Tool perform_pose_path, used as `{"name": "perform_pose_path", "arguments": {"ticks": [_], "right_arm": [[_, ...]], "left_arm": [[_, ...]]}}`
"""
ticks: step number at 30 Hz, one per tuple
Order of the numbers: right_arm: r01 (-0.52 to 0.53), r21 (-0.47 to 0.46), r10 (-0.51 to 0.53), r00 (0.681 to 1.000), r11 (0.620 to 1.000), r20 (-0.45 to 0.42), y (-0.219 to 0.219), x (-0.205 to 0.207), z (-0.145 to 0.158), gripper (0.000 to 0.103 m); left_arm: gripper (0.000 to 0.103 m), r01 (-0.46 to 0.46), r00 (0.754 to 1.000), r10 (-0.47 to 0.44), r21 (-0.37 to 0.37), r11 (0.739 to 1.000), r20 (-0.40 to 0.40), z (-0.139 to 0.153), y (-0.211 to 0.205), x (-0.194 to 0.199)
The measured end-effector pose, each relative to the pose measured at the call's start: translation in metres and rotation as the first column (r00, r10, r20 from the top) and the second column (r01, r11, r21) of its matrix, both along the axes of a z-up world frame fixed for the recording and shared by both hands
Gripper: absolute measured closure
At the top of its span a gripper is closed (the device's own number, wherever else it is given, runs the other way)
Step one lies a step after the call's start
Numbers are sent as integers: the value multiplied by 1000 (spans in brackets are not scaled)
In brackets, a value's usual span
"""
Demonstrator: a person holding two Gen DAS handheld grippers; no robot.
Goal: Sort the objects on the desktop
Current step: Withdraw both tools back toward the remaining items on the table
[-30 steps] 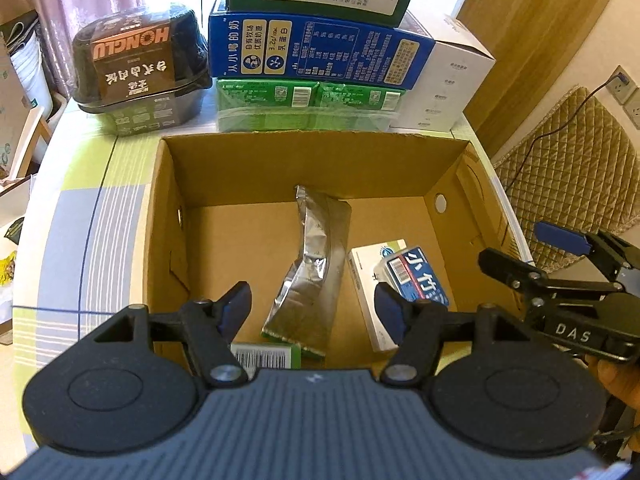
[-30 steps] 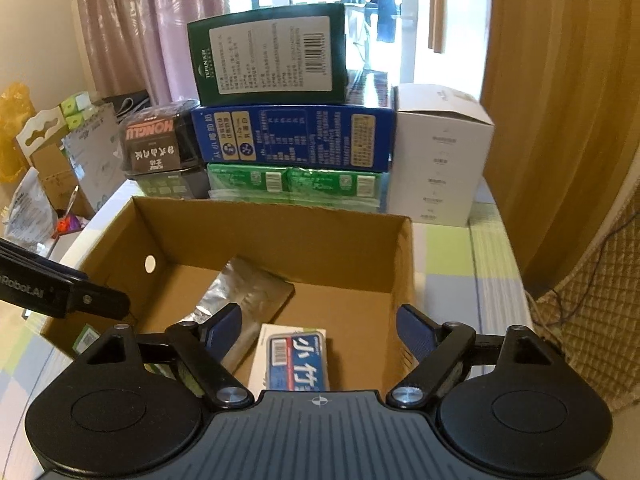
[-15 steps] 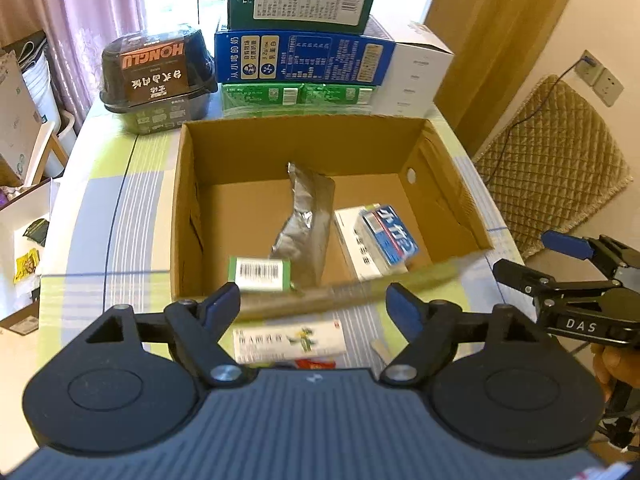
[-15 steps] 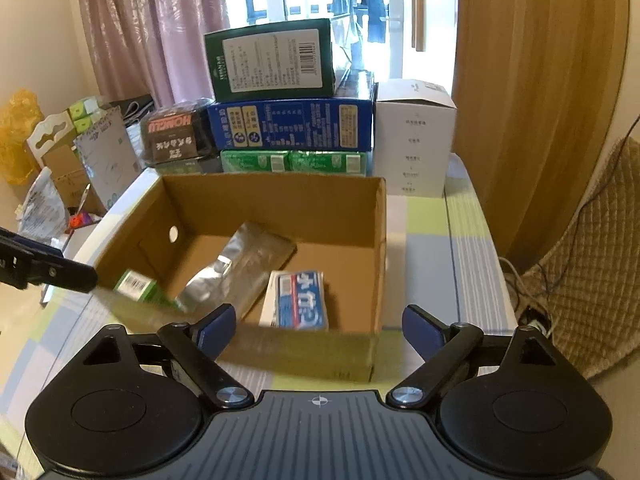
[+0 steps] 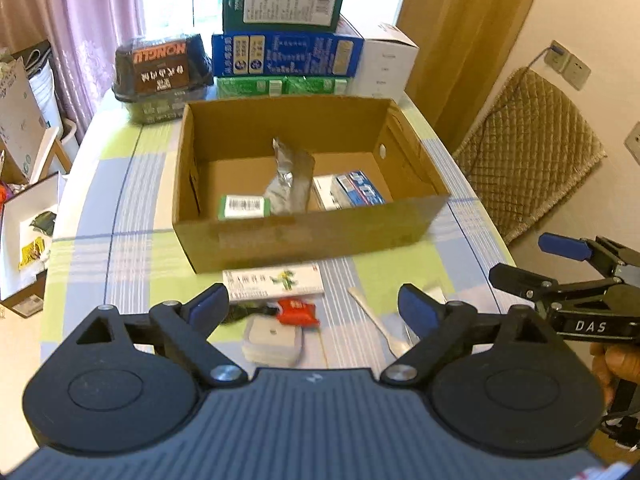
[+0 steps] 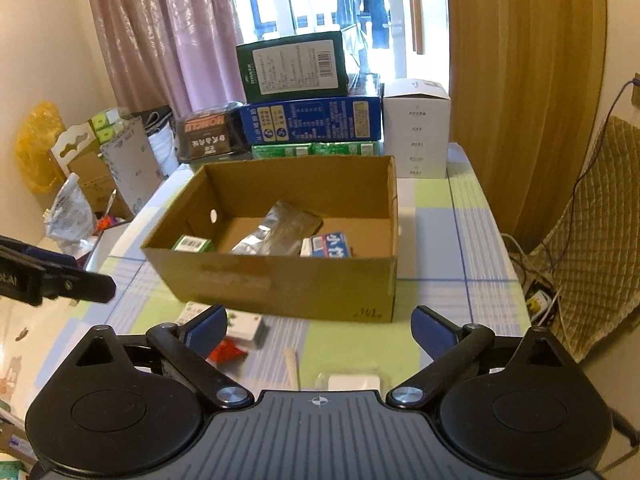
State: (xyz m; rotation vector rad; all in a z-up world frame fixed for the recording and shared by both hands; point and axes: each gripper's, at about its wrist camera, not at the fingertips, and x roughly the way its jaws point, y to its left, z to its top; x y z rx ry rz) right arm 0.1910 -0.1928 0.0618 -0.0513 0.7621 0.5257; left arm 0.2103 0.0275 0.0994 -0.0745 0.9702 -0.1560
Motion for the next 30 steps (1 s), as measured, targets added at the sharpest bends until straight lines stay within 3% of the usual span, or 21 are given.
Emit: {"name": "perform_pose_path", "arguments": {"ticks": [9,18,27,30], "right_arm": [[46,-3,-47,998,999,-34,-26,-33,-21,4],[77,-3,-77,994,997,-78,-46,-57,-45,3],[57,-43,-60,995,997,-79,-40,-78,-73,3],[42,-63,-47,996,997,-80,-38,-81,-84,3]], "left_arm": [[8,-11,999,10,35,999,39,-11,6,-42],[2,-52,997,47,77,996,57,-29,42,-72],[2,1,995,-15,137,991,101,-56,35,-88],[2,-3,993,-11,121,993,115,-66,36,-87]]}}
